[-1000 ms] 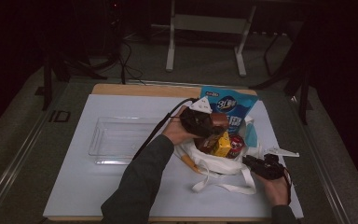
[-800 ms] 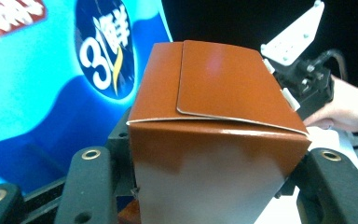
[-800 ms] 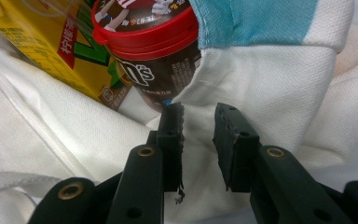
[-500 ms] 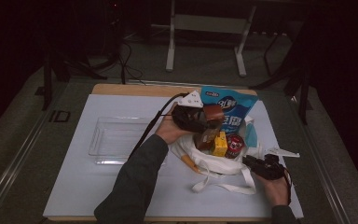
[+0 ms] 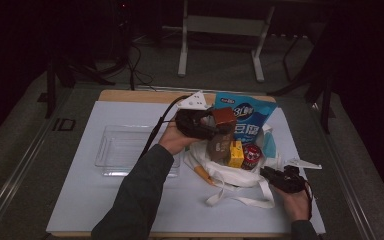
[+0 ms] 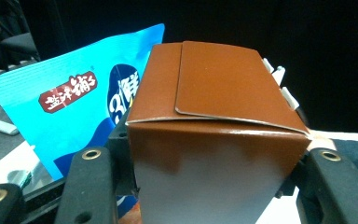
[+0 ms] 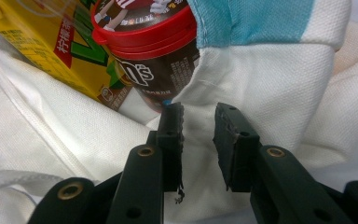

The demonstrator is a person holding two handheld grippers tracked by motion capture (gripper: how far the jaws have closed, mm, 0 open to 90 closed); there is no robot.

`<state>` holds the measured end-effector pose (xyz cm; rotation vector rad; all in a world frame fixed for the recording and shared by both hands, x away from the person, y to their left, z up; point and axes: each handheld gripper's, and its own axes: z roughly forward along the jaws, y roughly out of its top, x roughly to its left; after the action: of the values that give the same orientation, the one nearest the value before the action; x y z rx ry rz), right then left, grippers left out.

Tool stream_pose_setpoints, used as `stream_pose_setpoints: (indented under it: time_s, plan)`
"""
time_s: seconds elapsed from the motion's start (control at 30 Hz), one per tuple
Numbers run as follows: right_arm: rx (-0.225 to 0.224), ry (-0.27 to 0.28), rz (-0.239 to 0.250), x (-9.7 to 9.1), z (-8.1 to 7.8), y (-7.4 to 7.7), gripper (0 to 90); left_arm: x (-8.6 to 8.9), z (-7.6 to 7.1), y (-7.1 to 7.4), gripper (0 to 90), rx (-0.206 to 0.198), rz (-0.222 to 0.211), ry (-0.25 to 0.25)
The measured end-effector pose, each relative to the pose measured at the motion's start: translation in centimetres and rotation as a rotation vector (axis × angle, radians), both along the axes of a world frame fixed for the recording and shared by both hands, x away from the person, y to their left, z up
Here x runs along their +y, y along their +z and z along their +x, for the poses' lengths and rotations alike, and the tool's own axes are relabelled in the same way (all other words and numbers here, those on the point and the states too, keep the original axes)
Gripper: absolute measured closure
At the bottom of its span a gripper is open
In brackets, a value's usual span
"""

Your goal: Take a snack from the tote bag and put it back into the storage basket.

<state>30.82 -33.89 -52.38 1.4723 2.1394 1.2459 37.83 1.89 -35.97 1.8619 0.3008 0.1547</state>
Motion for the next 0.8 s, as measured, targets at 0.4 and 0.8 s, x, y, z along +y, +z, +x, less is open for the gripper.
stream_pose_setpoints:
  time_s: [0.4, 0.8]
  plan:
    - [0.0, 0.002, 0.012, -0.1, 0.0, -0.2, 72.0, 0.9, -0.9, 0.9, 43.3, 0.025, -0.003, -0.03]
    - [-0.002, 0.002, 0.015, -0.2, 0.0, -0.2, 72.0, 2.5, -1.9, 2.2, 43.2, 0.011, -0.029, -0.053]
